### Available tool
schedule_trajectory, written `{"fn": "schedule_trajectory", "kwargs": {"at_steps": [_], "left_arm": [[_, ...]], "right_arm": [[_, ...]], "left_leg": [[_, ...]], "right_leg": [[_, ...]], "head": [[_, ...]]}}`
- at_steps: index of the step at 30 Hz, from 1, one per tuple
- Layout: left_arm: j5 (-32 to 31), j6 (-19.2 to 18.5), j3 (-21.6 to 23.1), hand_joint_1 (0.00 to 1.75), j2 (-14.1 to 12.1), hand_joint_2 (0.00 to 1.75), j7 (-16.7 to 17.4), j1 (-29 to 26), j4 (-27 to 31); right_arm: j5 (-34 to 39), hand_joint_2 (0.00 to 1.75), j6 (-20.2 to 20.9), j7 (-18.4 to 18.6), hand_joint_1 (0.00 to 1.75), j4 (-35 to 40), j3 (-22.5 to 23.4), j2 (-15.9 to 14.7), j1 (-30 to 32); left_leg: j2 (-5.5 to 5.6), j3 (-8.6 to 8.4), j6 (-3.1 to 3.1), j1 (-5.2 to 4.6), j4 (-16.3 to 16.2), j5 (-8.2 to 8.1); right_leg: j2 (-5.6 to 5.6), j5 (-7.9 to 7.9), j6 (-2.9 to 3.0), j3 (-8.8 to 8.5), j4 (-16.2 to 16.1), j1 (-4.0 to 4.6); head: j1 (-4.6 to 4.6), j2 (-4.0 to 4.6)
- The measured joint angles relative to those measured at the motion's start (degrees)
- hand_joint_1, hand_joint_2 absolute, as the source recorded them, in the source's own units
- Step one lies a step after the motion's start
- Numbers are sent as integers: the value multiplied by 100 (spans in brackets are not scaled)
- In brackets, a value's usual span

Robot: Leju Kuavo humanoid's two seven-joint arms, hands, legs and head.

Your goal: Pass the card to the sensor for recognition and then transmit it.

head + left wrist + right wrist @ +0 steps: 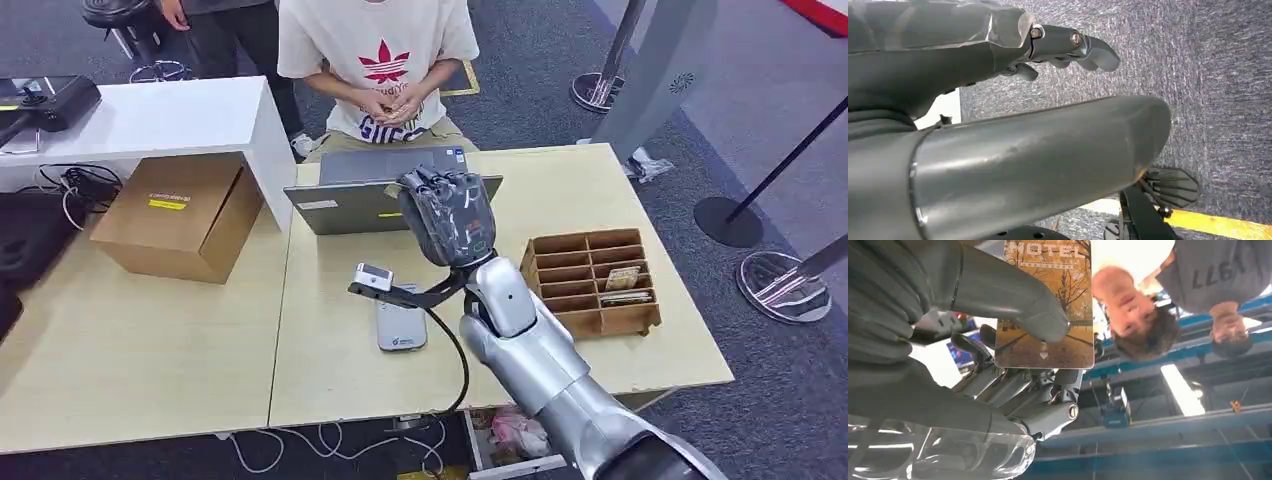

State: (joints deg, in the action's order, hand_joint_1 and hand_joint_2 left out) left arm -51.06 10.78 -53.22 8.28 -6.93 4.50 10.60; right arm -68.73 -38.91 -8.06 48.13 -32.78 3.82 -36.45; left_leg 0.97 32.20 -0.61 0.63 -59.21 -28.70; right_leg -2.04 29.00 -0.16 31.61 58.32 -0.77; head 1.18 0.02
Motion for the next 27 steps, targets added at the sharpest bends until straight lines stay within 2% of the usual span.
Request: {"fn": "schedule_trajectory", "kwargs": {"at_steps": [9, 16, 27], "left_arm": [[15, 2, -77, 0, -17, 0, -2, -7, 0], [17, 7, -120, 0, -33, 0, -2, -8, 0], [42, 52, -131, 0, -33, 0, 22, -9, 0]], "right_arm": [[912, 175, 387, -374, 175, -94, -195, 74, 49], [1033, 175, 488, -420, 175, -199, -285, 107, 70], [1147, 175, 612, -490, 175, -831, -470, 258, 93]], "left_leg": [[0, 0, 0, 0, 0, 0], [0, 0, 0, 0, 0, 0], [0, 0, 0, 0, 0, 0]], "right_leg": [[0, 0, 0, 0, 0, 0], [0, 0, 0, 0, 0, 0], [0, 0, 0, 0, 0, 0]], "head": [[2, 0], [2, 0], [0, 0]]}}
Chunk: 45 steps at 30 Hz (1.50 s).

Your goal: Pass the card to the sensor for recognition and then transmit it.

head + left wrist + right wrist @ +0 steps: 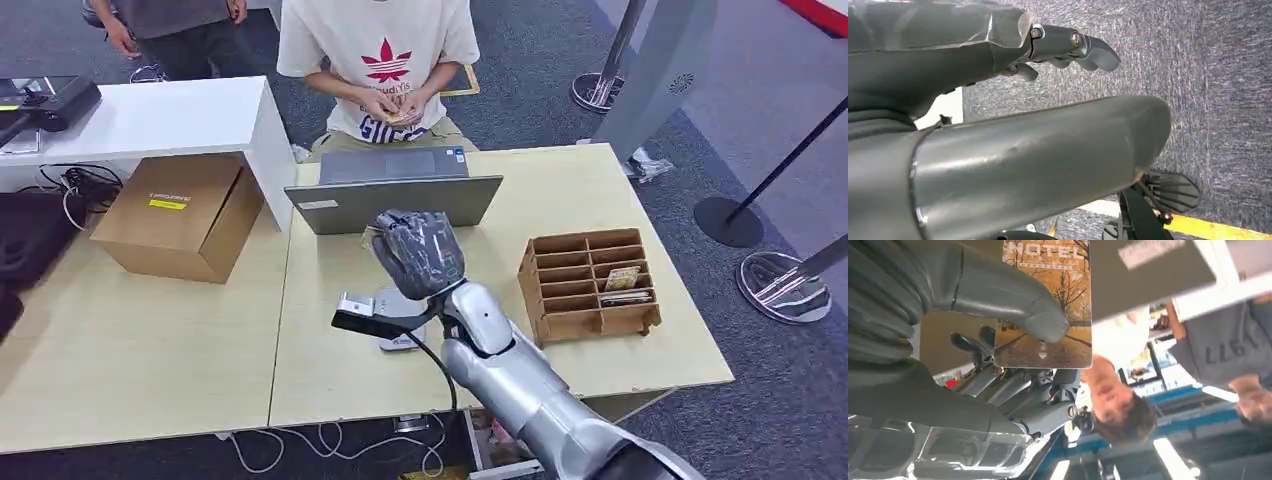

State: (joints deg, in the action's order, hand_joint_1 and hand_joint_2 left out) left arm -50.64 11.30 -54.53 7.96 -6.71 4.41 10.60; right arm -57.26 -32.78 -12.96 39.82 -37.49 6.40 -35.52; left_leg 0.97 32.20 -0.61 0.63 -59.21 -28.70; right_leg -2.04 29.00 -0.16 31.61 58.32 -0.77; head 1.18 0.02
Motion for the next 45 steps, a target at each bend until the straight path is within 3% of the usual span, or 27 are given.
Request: {"fn": "schedule_trajectory", "kwargs": {"at_steps": [31, 34, 39, 45], "left_arm": [[-149, -107, 0, 0, -15, 0, -111, -33, 0], [-164, -116, 0, 0, -26, 0, -111, -34, 0], [-181, -138, 0, 0, -46, 0, -111, -39, 0], [-201, -142, 0, 0, -50, 0, -111, -37, 0]], "right_arm": [[66, 175, 162, 223, 175, -1233, -201, 50, 299], [311, 175, 495, 129, 175, -1300, -197, 41, 300], [1208, 175, 1431, -273, 175, -1348, 61, 39, 296], [1712, 175, 1976, -435, 175, -1348, 365, 39, 270]], "left_leg": [[0, 0, 0, 0, 0, 0], [0, 0, 0, 0, 0, 0], [-1, 1, 0, 0, 0, 0], [-1, 1, 0, 0, 0, 0]], "right_leg": [[0, 0, 0, 2, -1, 0], [0, 0, 0, 2, -1, 0], [-1, 0, 0, 2, -1, 0], [-1, 0, 0, 2, -1, 0]], "head": [[0, 0], [2, 0], [0, 0], [2, 0]]}}
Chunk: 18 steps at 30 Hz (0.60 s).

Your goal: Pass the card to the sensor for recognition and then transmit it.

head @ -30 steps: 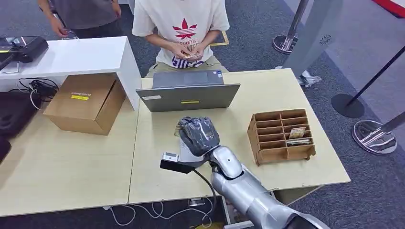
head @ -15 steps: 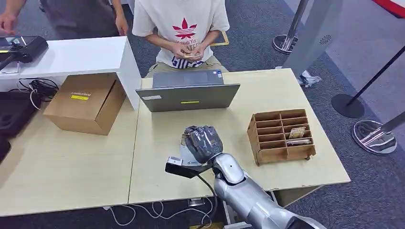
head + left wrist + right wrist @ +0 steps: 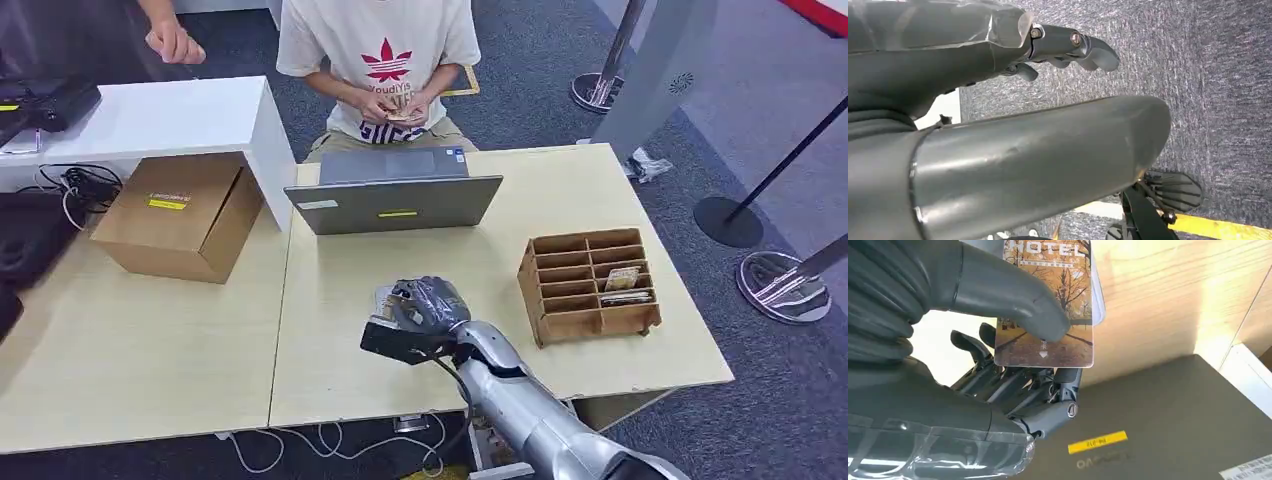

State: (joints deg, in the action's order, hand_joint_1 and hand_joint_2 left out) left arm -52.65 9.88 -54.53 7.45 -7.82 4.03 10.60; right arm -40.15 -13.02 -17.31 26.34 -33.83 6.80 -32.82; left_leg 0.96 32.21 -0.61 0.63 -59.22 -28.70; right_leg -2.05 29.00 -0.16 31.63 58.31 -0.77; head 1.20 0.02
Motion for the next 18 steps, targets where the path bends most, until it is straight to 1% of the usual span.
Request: {"fn": "schedule_trajectory", "kwargs": {"at_steps": [2, 5, 12, 18], "left_arm": [[-7, -13, 0, 0, 0, 0, 0, -1, 0], [-24, -13, 0, 0, 0, 0, 9, 2, 0], [-31, -13, 0, 0, 0, 0, 61, 2, 0], [-15, 0, 0, 0, 0, 0, 66, 4, 0]], "right_arm": [[140, 175, 129, -20, 175, -4, 74, 0, -15], [284, 175, 207, -26, 175, -35, 175, 0, -57], [459, 175, 260, -22, 175, -90, 301, 0, -230], [445, 175, 273, 50, 175, -151, 312, 0, -344]], "left_leg": [[0, 0, 0, 0, 0, 0], [0, 0, 0, 0, 0, 0], [0, 0, 0, 0, 0, 0], [0, 0, 0, 0, 0, 0]], "right_leg": [[0, 0, 0, 0, 0, 0], [0, 0, 0, 0, 0, 0], [0, 0, 0, 0, 0, 0], [0, 0, 0, 0, 0, 0]], "head": [[0, 0], [0, 0], [-2, 0], [-2, 0]]}}
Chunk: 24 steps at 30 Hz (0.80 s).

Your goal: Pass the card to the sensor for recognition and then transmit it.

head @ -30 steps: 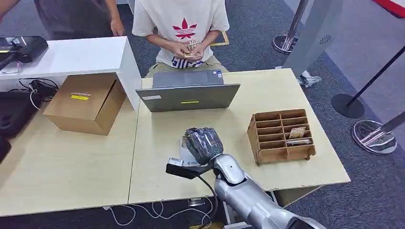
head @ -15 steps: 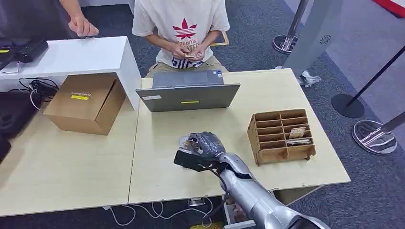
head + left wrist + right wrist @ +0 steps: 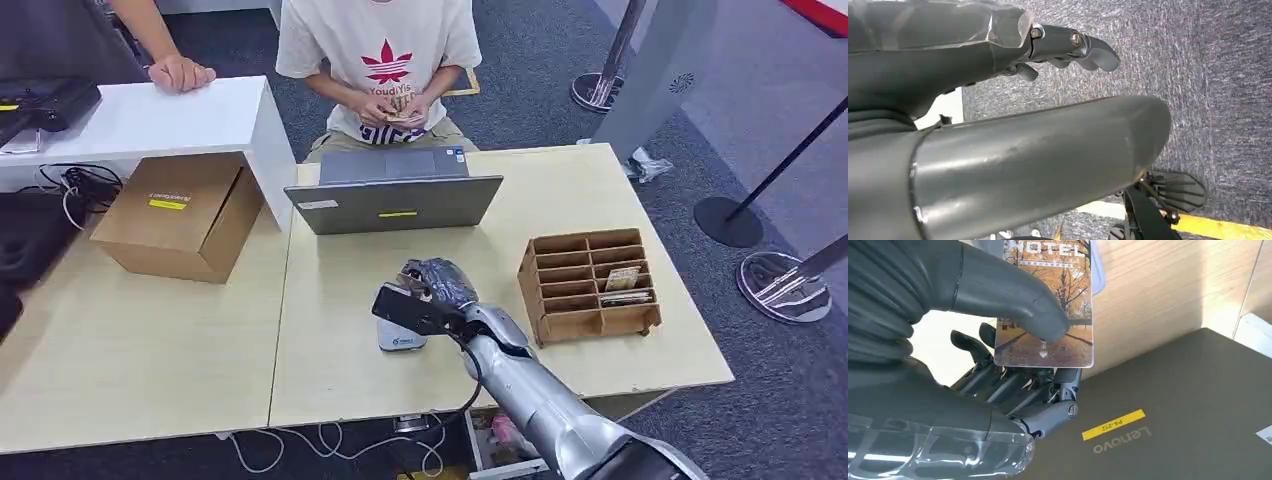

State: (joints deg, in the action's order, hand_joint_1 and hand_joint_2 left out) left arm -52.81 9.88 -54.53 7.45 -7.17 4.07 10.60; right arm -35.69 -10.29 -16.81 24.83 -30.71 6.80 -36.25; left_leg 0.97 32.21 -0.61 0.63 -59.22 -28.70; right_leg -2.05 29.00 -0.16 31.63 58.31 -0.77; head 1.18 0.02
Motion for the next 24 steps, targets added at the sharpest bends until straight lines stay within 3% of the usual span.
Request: {"fn": "schedule_trajectory", "kwargs": {"at_steps": [12, 24], "left_arm": [[-18, 2, 0, 0, 0, 0, 0, 9, 0], [-26, 2, 0, 0, 0, 0, 22, 22, 0]], "right_arm": [[-479, 175, 245, 345, 175, -190, -280, 26, -136], [-638, 175, 461, 441, 175, -321, -597, 68, -164]], "left_leg": [[0, 0, 0, 0, 0, 0], [0, -1, 0, 0, 0, 0]], "right_leg": [[0, 0, 0, 0, 0, 0], [0, 0, 0, 0, 0, 0]], "head": [[0, 0], [0, 0]]}}
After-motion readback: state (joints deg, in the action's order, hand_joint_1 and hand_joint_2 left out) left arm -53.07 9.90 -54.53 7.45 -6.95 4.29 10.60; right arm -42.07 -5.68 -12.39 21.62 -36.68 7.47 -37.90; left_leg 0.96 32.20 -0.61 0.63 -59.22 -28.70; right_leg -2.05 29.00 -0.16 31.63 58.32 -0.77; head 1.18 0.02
